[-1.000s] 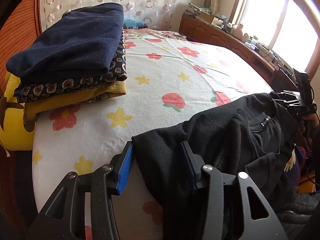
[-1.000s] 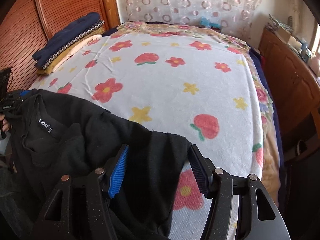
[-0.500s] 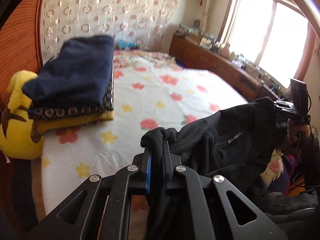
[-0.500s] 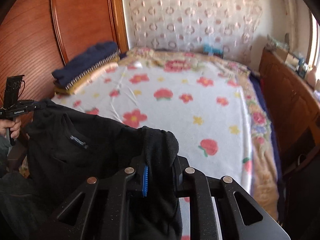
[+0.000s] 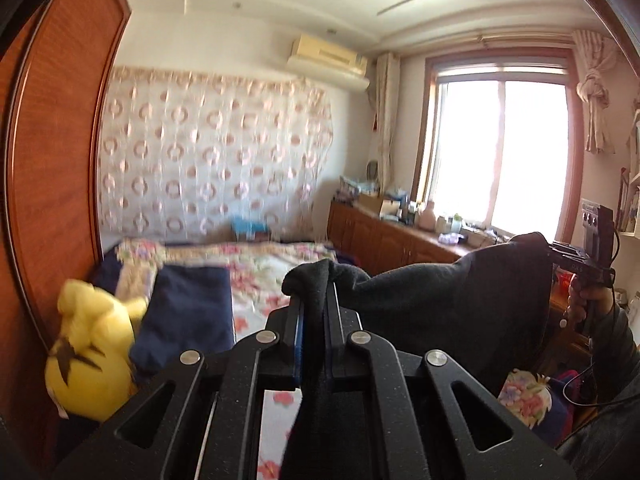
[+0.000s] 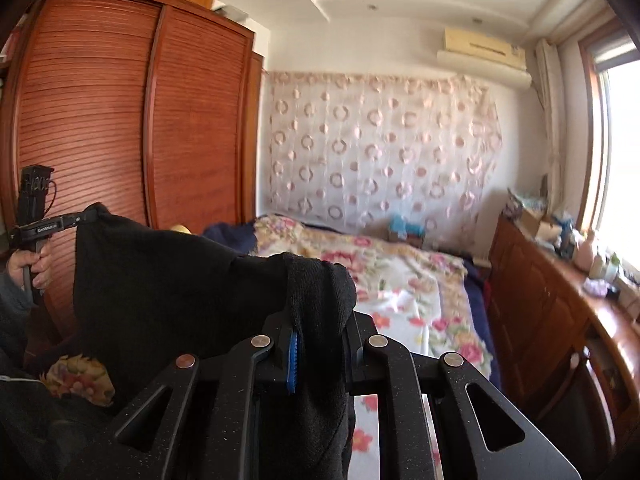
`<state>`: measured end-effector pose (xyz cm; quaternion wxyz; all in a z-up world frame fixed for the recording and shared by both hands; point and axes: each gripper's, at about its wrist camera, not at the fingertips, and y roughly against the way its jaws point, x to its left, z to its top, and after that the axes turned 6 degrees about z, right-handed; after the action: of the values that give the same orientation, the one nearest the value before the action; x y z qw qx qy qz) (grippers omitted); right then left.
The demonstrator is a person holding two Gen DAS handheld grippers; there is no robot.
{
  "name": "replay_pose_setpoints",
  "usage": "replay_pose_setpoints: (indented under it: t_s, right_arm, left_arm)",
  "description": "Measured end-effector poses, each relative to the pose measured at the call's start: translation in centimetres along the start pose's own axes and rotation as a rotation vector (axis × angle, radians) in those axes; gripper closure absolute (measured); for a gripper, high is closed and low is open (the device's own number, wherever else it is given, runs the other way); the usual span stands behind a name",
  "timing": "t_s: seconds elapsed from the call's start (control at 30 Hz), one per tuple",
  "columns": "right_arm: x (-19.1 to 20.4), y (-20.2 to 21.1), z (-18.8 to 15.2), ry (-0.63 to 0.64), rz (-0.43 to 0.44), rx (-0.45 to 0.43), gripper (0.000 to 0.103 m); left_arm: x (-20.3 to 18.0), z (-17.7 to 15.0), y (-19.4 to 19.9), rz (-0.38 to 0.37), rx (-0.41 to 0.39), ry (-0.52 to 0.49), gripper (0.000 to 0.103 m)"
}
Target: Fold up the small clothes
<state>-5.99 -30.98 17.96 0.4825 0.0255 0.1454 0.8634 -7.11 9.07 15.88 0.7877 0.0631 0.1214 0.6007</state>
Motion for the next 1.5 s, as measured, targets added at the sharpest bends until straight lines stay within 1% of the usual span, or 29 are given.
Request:
replay_pose_setpoints:
  t_s: [0.13,0.27,0.4,0.43,0.5,0.53,0.63,0.7,0.73,0.77,0.83,0.9,0.93,0.97,1.03,1.1,1.13,1.17,1.2,1.27,1.3,1.4,1.43,1.47,1.5]
  right_arm:
    - [1.2,3.1,3.3,0.061,-0.014,-0.07,0.088]
    - [2.5,6.2,5.7,0.118,-0.021,-0.137,0.088]
    - [2.9,8.4,7.4,0.162,-0.041,-0.185,0.088]
    - [2.9,8.8,8.0,0.169,-0.047,-0.19,0.088]
    - [2.5,8.3,7.7,0.178,-0.061,-0.189,0.088]
    - [2.2,7.9,7.8,0.177,-0.064,-0.182,0.088]
    - [1.5,4.6,7.2,0.165,-0.082,-0.132,0.088]
    - [0.7,1.5,7.4,0.155,-0.096,-0.076,0.088]
    - [0.3,-0.2,7.5,0.146,-0.107,-0.043,0.087]
    - [0.5,-1.9,8.3,0.138,-0.117,-0.011,0.087]
    - [-1.1,-6.0,7.4,0.118,-0.15,0.054,0.087]
    - [-3.2,-11.0,6.0,0.082,-0.159,0.121,0.086]
    - [-4.1,-13.7,5.0,0.062,-0.156,0.156,0.085]
    - [-5.1,-16.5,4.0,0.039,-0.163,0.191,0.077]
    - [-7.2,-21.7,1.3,-0.02,-0.202,0.27,0.069]
    - [-8.5,-25.5,-0.9,-0.073,-0.242,0.353,0.069]
    - [-8.8,-26.6,-1.9,-0.099,-0.257,0.378,0.069]
    - [-9.0,-27.4,-2.8,-0.125,-0.265,0.392,0.069]
    - [-8.9,-27.9,-3.3,-0.139,-0.261,0.397,0.069]
    - [-8.2,-27.6,-4.4,-0.15,-0.239,0.398,0.069]
    - [-8.7,-27.7,-4.8,-0.156,-0.23,0.4,0.069]
    - [-8.3,-25.7,-5.8,-0.162,-0.193,0.401,0.069]
    - [-9.0,-25.0,-6.2,-0.163,-0.182,0.399,0.069]
    - [-10.4,-24.5,-6.3,-0.167,-0.169,0.397,0.069]
    - [-11.4,-23.3,-7.2,-0.175,-0.16,0.393,0.069]
  left_arm:
    - [-0.5,3.2,2.9,0.014,-0.11,-0.034,0.095]
    - [-0.3,5.5,4.0,0.042,-0.18,-0.063,0.095]
    - [0.3,6.9,4.3,0.065,-0.214,-0.072,0.095]
    - [0.5,7.0,3.9,0.067,-0.216,-0.071,0.095]
    - [0.8,7.2,2.4,0.076,-0.208,-0.076,0.095]
    - [1.0,7.1,1.2,0.081,-0.196,-0.078,0.095]
    - [1.1,6.7,-2.3,0.093,-0.151,-0.077,0.095]
    - [1.5,6.0,-6.2,0.107,-0.103,-0.08,0.095]
    - [1.8,5.6,-8.4,0.116,-0.076,-0.081,0.095]
    - [1.9,5.1,-10.8,0.13,-0.046,-0.086,0.095]
    - [2.4,3.5,-16.4,0.192,0.008,-0.112,0.094]
    - [2.7,1.9,-21.8,0.24,0.056,-0.141,0.09]
    - [3.1,1.0,-25.0,0.279,0.096,-0.163,0.085]
    - [3.7,-0.2,-28.5,0.308,0.156,-0.172,0.082]
    - [5.3,-2.5,-33.1,0.318,0.27,-0.155,0.081]
    - [5.6,-4.1,-34.0,0.297,0.31,-0.123,0.07]
    - [5.9,-5.1,-33.9,0.275,0.326,-0.101,0.06]
    - [5.8,-5.8,-33.5,0.258,0.342,-0.086,0.055]
    - [5.8,-6.4,-33.1,0.247,0.359,-0.077,0.054]
    - [5.1,-7.4,-31.4,0.232,0.38,-0.076,0.053]
    - [4.9,-7.9,-30.6,0.228,0.385,-0.081,0.053]
    - [3.9,-8.9,-27.6,0.209,0.397,-0.086,0.053]
    - [3.8,-9.3,-27.0,0.193,0.409,-0.074,0.047]
    - [3.8,-10.1,-26.4,0.16,0.437,-0.063,0.038]
    - [3.7,-10.8,-26.0,0.148,0.459,-0.06,0.02]
